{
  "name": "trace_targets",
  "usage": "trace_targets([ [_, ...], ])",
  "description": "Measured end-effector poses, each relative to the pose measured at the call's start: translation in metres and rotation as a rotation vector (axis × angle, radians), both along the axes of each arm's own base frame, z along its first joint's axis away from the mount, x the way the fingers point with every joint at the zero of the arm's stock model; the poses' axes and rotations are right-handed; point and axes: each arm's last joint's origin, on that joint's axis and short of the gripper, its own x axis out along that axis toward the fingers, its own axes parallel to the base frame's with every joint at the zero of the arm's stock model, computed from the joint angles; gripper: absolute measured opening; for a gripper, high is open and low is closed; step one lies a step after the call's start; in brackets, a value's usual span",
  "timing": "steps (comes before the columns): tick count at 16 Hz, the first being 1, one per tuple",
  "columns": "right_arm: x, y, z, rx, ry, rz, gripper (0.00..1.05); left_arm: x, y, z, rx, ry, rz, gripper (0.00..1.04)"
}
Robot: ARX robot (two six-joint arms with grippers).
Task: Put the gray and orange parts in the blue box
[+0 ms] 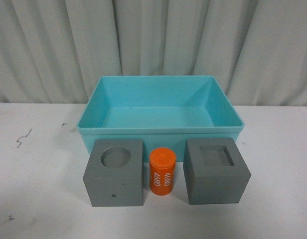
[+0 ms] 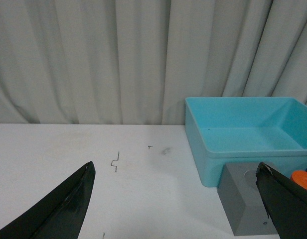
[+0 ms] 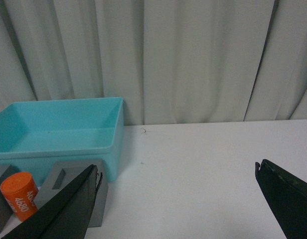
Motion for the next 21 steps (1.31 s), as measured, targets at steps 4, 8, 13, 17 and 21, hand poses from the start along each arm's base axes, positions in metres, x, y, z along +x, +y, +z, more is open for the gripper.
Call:
trace_targets([
  [4,0.0,0.0,0.0,0.0,0.0,0.0,0.98,0.0,0.0,0.0,0.0,0.0,0.0,0.98],
  [8,0.0,0.0,0.0,0.0,0.0,0.0,0.98,0.0,0.0,0.0,0.0,0.0,0.0,0.98],
  [13,0.0,0.0,0.0,0.0,0.0,0.0,0.98,0.0,0.0,0.0,0.0,0.0,0.0,0.98],
  [17,0.0,0.0,0.0,0.0,0.0,0.0,0.98,0.0,0.0,0.0,0.0,0.0,0.0,0.98],
  [21,0.0,0.0,0.0,0.0,0.0,0.0,0.98,0.0,0.0,0.0,0.0,0.0,0.0,0.98],
])
